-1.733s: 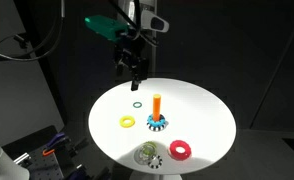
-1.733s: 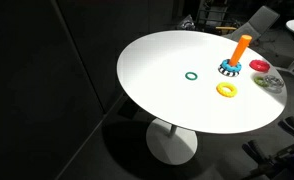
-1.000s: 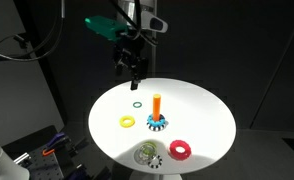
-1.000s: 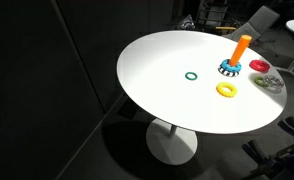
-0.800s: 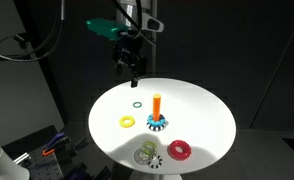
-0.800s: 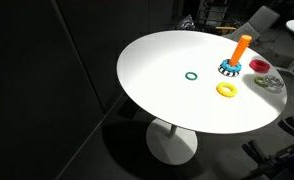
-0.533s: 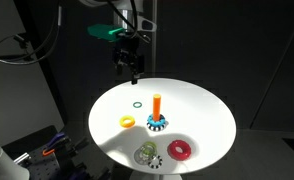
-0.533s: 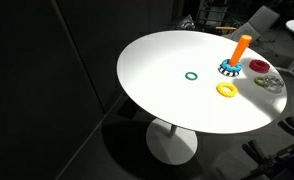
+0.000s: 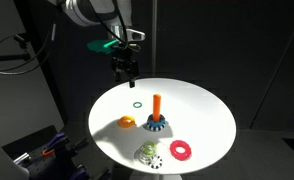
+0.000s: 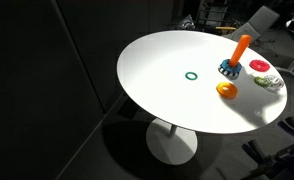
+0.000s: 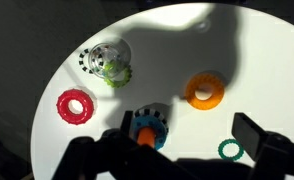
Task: Put the orange ring on the stake
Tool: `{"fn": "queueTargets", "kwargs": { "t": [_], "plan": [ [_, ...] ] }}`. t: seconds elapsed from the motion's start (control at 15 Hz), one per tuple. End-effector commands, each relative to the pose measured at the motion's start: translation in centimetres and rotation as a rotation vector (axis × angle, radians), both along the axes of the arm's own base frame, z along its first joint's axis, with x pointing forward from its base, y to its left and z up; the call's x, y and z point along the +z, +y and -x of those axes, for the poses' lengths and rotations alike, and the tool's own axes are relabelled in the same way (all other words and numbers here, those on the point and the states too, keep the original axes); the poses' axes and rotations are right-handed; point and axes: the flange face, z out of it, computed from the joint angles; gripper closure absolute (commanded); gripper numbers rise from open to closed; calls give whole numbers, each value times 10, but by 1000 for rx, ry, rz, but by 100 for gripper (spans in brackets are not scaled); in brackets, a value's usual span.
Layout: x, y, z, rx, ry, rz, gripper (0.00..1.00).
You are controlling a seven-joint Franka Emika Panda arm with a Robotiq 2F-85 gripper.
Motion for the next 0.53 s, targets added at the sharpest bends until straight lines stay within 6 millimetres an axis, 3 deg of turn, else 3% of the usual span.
{"fn": "queueTargets", "kwargs": {
  "t": [0.0,0.47],
  "plan": [
    [-21,8,-1,-25,-24,44,0],
    [-65,4,0,-40,-37,27,0]
  ]
}}
